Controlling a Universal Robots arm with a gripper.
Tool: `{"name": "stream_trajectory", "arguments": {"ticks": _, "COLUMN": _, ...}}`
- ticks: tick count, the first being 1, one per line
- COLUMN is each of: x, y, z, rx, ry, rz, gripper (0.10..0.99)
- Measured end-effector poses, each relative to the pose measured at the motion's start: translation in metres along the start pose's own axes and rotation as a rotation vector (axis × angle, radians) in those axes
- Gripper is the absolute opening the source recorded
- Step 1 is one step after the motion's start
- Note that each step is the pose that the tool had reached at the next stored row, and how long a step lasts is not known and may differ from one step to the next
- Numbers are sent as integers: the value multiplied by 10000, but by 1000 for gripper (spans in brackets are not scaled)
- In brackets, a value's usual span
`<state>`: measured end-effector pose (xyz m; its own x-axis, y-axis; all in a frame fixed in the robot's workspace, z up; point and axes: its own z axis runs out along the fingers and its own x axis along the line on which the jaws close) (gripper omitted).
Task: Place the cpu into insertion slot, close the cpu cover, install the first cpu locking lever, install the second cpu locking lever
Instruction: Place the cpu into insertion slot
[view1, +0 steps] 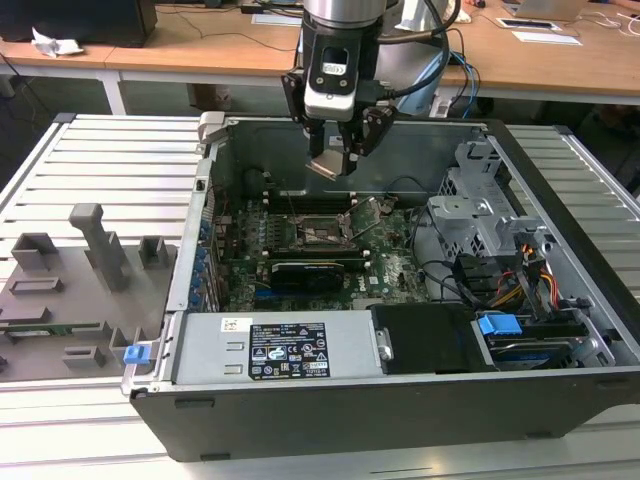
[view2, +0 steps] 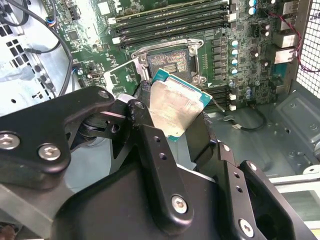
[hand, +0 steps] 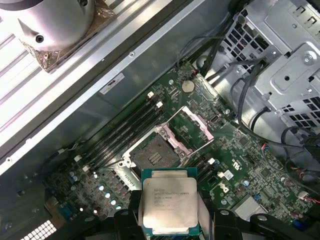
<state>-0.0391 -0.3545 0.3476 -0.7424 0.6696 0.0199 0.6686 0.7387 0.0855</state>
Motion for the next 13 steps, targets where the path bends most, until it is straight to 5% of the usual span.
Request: {"name": "stream_trajectory", "arguments": {"ticks": 13, "x": -1, "y": -4, "z": 48, "rx": 11, "ry": -4, "rz": 203, "gripper": 525}}
